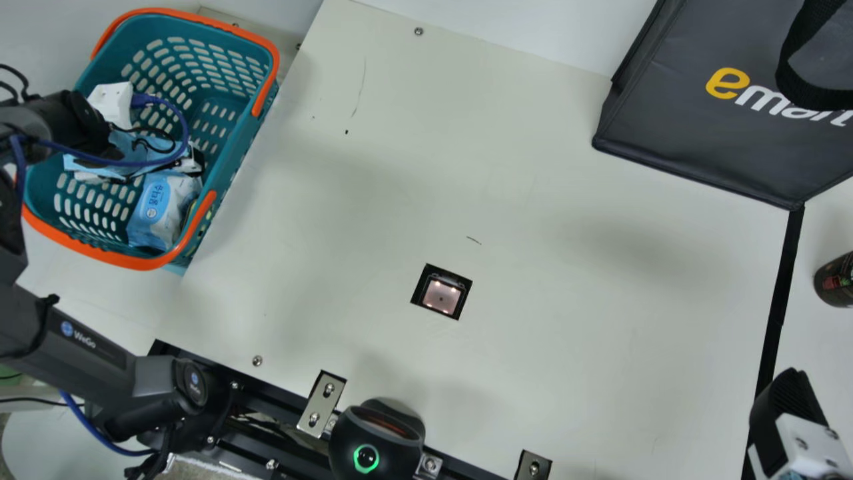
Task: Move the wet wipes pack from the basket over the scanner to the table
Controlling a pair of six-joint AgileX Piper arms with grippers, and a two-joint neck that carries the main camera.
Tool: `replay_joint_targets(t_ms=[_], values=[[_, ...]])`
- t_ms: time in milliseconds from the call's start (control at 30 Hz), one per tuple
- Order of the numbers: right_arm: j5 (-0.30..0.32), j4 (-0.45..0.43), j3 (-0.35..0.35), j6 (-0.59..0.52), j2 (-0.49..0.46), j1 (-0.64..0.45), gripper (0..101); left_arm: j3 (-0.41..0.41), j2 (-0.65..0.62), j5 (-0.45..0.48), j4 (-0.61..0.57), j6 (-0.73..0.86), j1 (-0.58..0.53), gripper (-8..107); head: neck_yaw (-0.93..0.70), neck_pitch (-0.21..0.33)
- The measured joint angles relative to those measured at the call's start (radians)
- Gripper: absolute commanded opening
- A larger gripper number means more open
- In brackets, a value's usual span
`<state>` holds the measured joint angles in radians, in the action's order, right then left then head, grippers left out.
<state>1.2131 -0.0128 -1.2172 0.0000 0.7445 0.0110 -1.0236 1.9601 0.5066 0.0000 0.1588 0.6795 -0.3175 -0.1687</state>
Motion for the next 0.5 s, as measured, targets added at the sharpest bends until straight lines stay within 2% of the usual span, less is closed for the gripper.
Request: replay_joint_targets(t_ms=[233, 500], values=[[0.000, 0.000, 0.000, 0.000, 0.000, 0.000, 95, -0.021, 0.036, 0.011, 0.057, -0.159, -0.006, 90, -0.002, 0.000], [0.000, 0.000, 0.000, 0.000, 0.000, 0.000, 95, -0.049, 0.088, 0.043, 0.106, -0.261, -0.020, 90, 0.000, 0.002]])
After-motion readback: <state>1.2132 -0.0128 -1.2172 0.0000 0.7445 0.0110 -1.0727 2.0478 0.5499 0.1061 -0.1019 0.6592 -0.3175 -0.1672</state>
